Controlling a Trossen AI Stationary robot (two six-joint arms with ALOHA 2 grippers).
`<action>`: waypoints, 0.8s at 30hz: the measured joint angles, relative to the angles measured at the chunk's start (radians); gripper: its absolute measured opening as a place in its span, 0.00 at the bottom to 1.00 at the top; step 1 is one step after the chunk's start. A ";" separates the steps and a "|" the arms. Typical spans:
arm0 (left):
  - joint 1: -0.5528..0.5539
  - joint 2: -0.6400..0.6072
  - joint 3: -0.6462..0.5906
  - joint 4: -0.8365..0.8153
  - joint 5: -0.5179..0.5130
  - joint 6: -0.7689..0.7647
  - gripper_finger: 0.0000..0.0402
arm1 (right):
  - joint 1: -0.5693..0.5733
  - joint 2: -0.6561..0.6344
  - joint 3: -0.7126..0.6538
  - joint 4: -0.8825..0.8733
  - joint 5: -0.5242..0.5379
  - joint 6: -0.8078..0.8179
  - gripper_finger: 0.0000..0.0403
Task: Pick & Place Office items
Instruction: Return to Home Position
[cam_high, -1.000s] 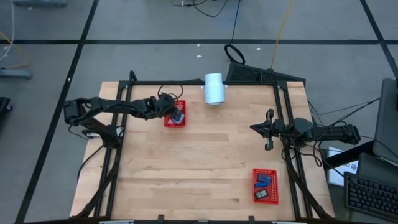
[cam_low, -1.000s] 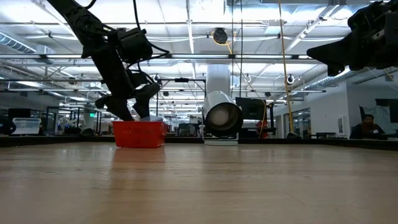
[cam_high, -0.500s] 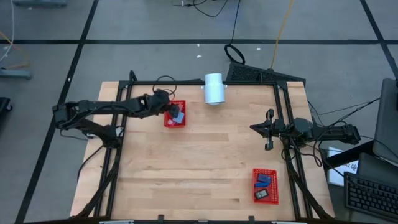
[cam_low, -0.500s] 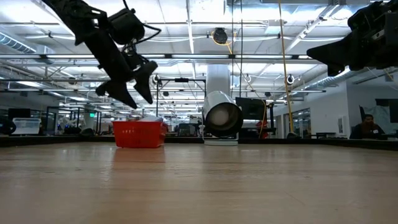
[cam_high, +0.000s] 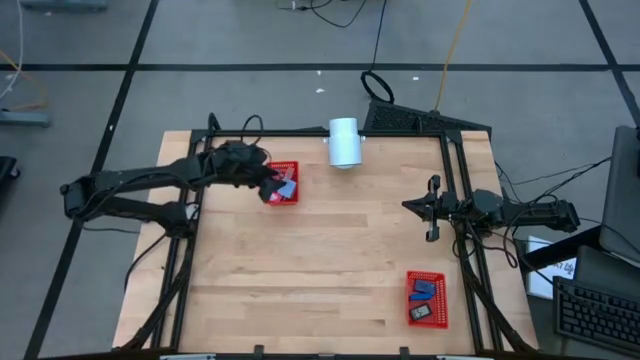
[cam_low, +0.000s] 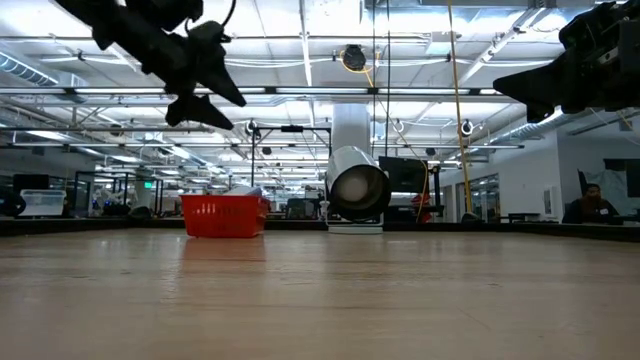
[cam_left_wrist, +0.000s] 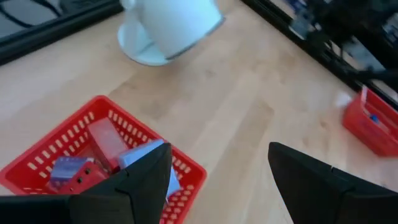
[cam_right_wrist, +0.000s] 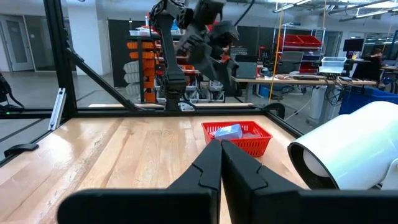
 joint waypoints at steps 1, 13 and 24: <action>0.000 -0.013 0.000 -0.013 0.017 0.015 0.68 | 0.000 0.000 0.000 0.000 0.000 0.000 0.00; -0.009 -0.183 0.000 -0.140 0.071 0.129 0.68 | 0.000 0.000 0.000 0.000 0.000 0.000 0.00; -0.142 -0.337 0.000 -0.145 -0.071 0.235 0.67 | 0.000 0.000 0.000 0.000 0.000 0.000 0.00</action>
